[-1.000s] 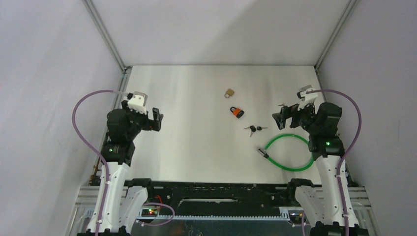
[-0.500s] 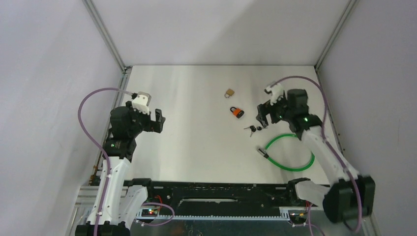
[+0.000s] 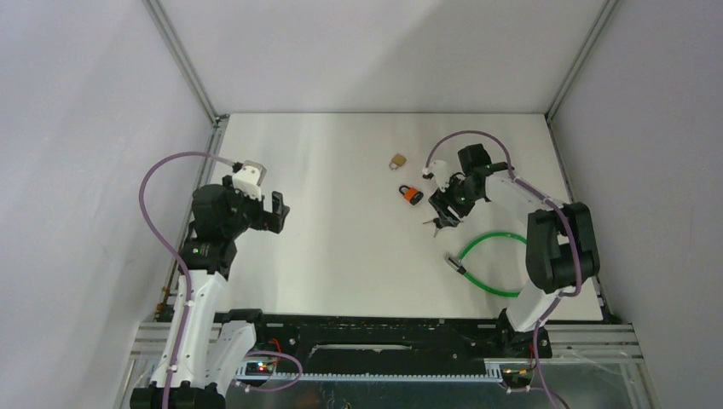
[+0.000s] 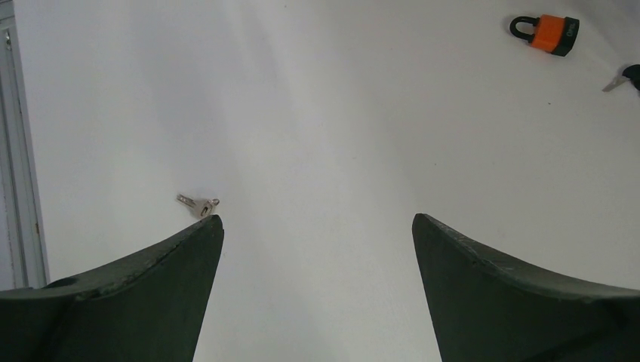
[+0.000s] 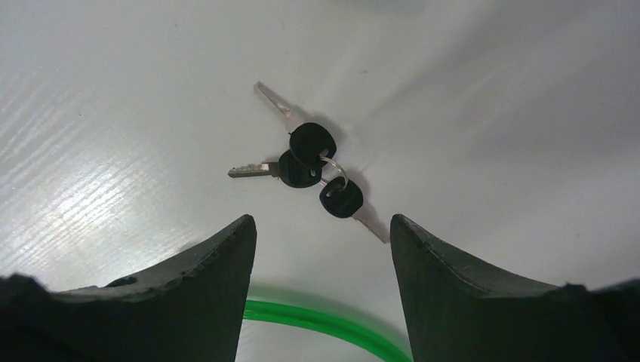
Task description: Unlock with the key
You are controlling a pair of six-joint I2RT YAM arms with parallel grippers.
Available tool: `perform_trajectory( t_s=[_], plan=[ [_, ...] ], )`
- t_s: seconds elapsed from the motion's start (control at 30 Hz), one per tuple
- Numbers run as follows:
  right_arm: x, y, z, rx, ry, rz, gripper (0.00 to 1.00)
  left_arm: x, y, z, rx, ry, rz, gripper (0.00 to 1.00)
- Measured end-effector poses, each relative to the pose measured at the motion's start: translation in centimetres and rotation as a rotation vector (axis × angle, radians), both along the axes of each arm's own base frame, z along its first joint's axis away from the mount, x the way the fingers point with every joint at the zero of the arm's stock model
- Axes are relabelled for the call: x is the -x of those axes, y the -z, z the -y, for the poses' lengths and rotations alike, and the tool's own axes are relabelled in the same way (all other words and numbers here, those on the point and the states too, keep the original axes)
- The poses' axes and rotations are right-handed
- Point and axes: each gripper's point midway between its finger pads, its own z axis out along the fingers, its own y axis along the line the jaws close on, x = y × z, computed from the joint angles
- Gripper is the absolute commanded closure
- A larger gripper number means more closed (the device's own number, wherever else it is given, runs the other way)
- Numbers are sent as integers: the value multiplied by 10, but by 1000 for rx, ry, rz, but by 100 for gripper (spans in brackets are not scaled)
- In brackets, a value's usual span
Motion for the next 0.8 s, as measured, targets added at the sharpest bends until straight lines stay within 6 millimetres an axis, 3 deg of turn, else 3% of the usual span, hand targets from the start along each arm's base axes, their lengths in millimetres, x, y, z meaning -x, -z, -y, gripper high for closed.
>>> perform_trajectory(
  t_s=[0.4, 0.6, 0.8],
  plan=[
    [8, 26, -23, 87, -166, -36, 40, -2, 5, 1, -5, 12, -18, 2],
    [2, 35, -33, 144, -216, -20, 44, -1, 5, 2, -2, 21, -18, 2],
    [-6, 42, -28, 186, -221, -10, 50, -1, 5, 3, -6, 30, -16, 2]
  ],
)
